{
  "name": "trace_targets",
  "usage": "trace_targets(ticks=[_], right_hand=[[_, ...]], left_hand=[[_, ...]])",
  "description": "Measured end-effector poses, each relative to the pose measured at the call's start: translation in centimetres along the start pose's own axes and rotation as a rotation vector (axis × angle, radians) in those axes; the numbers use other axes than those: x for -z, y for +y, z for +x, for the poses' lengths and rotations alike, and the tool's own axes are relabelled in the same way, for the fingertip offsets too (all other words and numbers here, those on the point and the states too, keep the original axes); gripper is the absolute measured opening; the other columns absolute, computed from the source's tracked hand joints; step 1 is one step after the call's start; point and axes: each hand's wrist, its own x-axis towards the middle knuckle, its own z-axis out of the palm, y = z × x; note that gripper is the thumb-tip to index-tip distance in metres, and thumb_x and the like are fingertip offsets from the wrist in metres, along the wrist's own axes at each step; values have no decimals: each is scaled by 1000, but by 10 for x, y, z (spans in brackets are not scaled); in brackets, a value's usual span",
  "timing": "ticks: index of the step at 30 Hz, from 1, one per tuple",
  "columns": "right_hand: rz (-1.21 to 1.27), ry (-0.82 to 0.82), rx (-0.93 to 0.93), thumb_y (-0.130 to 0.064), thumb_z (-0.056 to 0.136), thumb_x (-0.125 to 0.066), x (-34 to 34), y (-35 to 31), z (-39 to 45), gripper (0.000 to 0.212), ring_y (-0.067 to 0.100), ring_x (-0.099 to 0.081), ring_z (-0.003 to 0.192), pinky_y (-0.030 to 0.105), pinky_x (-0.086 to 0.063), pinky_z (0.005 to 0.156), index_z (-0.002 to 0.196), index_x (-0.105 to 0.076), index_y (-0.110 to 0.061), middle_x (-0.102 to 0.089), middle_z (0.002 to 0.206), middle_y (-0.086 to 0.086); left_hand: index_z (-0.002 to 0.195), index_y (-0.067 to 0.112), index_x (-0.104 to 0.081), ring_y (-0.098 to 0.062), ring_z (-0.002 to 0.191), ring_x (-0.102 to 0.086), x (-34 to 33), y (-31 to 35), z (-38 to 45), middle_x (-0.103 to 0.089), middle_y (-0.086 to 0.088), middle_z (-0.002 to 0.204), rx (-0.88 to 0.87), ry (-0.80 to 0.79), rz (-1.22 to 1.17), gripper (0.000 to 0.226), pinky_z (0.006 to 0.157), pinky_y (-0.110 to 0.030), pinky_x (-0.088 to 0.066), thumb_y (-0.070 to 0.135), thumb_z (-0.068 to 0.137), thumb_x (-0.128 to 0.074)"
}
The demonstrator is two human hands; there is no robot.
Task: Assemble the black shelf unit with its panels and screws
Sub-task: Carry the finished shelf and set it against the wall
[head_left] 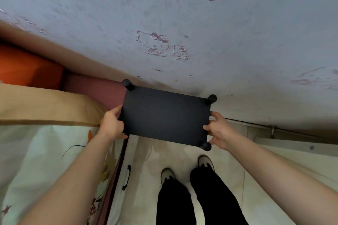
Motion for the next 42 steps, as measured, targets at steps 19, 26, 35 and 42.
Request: trace_targets(ticks=[19,26,35,42], right_hand=[[-85,-3,92,13,96,-40,19,-2,5,56,23,-60,88,56,-49,76,140,-39,-20,-62,104,3],[-80,6,126,8,99,-39,20,-3,8,55,26,-59,102,48,-50,75,146,-35,-21,-59,126,8],[-119,58,108,2,100,-44,15,5,-1,47,32,-57,116,45,-52,68,142,-40,-20,-60,123,9],[-98,120,123,-5,100,-50,18,18,-22,28,26,-59,110,40,-54,71,128,-53,-9,-59,123,10]], left_hand=[[155,21,-36,-37,143,-37,-20,-9,-13,-42,7,153,-74,-23,-320,65,98,-64,-48,-15,101,-31],[154,23,-37,-35,141,-41,-19,3,-7,-43,3,155,-98,-15,-287,63,85,-55,-55,-11,102,-35],[154,18,-38,-27,142,-39,-22,-20,-13,-44,-6,154,-181,38,-212,67,88,-52,-58,17,94,-69],[146,9,-49,-26,133,-50,-23,-27,-39,-52,-12,145,-248,123,-99,54,109,-48,-45,11,95,-67]])
